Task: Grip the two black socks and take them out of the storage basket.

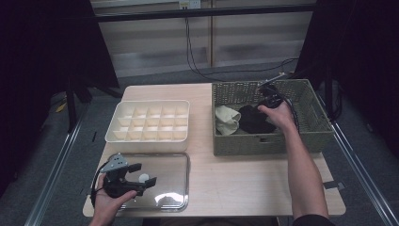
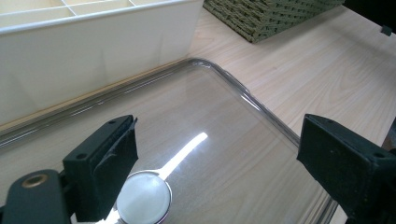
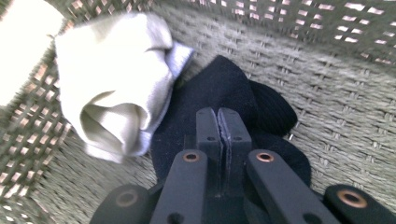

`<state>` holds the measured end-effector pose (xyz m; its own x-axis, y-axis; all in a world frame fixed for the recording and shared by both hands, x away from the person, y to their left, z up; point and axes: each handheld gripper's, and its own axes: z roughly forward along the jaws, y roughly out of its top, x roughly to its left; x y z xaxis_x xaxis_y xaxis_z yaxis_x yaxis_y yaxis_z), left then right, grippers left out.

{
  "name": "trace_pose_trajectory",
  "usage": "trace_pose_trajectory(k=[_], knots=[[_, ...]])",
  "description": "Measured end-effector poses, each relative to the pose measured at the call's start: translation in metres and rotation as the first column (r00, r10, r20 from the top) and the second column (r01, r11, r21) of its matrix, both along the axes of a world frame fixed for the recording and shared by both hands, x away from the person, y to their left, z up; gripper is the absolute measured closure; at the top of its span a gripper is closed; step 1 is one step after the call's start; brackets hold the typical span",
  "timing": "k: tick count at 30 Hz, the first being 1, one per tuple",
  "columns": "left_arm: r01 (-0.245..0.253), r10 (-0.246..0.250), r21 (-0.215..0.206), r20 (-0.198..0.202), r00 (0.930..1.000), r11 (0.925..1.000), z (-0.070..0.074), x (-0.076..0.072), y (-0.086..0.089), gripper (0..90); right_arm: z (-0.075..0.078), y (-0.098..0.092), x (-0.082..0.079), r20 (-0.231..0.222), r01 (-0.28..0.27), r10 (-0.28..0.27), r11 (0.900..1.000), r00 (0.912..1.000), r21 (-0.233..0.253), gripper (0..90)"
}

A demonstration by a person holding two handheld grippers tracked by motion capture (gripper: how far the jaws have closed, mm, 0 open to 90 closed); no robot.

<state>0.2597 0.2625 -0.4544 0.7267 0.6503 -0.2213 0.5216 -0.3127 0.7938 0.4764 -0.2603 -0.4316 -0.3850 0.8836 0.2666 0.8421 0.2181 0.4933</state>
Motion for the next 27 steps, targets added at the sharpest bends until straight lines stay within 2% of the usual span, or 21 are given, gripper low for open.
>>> trace_pose_trajectory(k=[5,6,11,14,16,19,22,27], knots=[[-0.006,0.006,-0.006,0.01,0.9999,1.0,0.0,0.0,0.0,10.9,0.01,-0.004,-0.005,0.066,0.006,-0.009,0.999,0.9978,0.053,88.6],[-0.004,0.004,-0.02,0.008,1.0,0.9998,0.0,0.0,0.0,10.7,0.014,-0.004,-0.007,0.076,0.003,-0.008,0.998,0.997,0.065,88.6],[-0.002,0.002,-0.026,0.004,1.0,0.9997,-0.001,0.001,-0.002,10.5,0.022,-0.006,-0.013,0.126,-0.003,-0.009,0.996,0.992,0.094,88.6],[-0.004,0.004,-0.013,0.008,1.0,0.9999,-0.001,0.001,-0.002,9.3,0.027,-0.011,-0.018,0.144,0.01,-0.03,0.991,0.9891,0.135,88.7],[-0.013,0.013,-0.024,0.014,0.9998,0.9996,0.001,0.001,-0.001,10.4,0.03,-0.013,-0.021,0.162,0.007,-0.033,0.987,0.9863,0.159,88.7],[-0.016,0.016,-0.032,0.002,0.9999,0.9994,0.0,0.001,0.0,10.4,0.034,-0.013,-0.025,0.184,0.002,-0.033,0.986,0.9824,0.167,88.7],[-0.009,0.009,-0.019,-0.001,1.0,0.9998,-0.001,0.0,-0.001,10.5,0.039,-0.012,-0.029,0.204,-0.005,-0.032,0.984,0.9784,0.178,88.7],[0.009,-0.009,-0.012,-0.002,1.0,0.9999,-0.002,-0.002,-0.006,10.5,0.048,-0.013,-0.036,0.242,-0.023,-0.032,0.975,0.9697,0.222,88.7]])
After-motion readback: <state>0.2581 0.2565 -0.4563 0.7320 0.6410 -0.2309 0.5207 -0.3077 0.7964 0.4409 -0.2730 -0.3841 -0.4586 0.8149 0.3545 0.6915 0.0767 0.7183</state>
